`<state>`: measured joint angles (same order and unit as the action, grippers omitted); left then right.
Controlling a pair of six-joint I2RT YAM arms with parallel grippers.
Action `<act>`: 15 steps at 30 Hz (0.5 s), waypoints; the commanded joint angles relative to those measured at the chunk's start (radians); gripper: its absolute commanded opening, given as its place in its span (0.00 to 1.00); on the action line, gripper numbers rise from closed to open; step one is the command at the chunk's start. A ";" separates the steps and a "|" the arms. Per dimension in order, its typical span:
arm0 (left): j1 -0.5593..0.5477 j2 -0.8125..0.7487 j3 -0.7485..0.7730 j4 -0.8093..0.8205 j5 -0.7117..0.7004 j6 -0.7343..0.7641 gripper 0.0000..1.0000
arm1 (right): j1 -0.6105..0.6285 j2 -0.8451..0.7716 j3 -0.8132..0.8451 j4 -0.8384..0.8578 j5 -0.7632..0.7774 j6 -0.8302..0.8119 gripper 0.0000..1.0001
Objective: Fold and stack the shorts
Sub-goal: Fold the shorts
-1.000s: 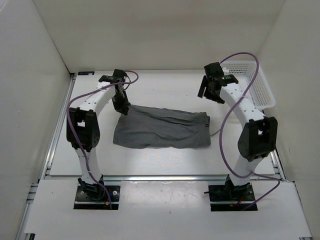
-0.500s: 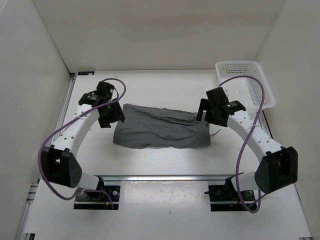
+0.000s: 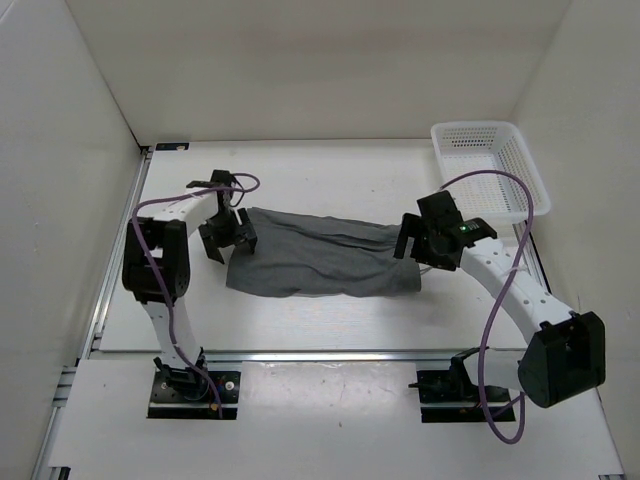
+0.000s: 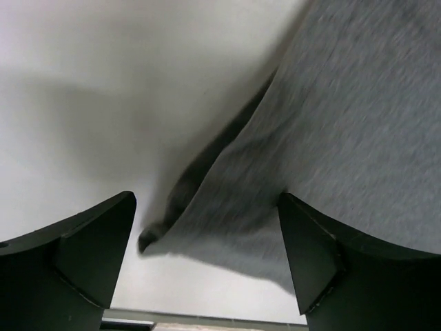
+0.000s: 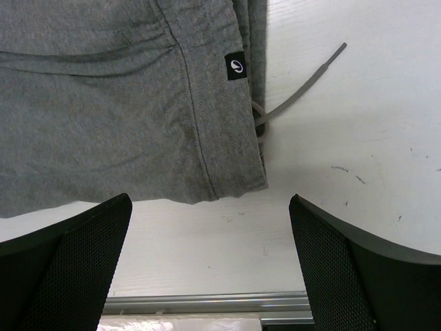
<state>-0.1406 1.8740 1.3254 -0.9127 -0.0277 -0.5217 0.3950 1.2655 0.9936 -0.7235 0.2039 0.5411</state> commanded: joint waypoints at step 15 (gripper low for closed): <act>0.039 -0.056 0.087 -0.057 -0.027 0.075 0.10 | -0.016 -0.077 -0.013 -0.039 0.074 -0.010 1.00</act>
<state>-0.1345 1.9270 1.3418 -0.9001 0.1120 -0.4606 0.3870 1.2247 0.9905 -0.7418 0.2489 0.5411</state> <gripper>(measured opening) 0.141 0.995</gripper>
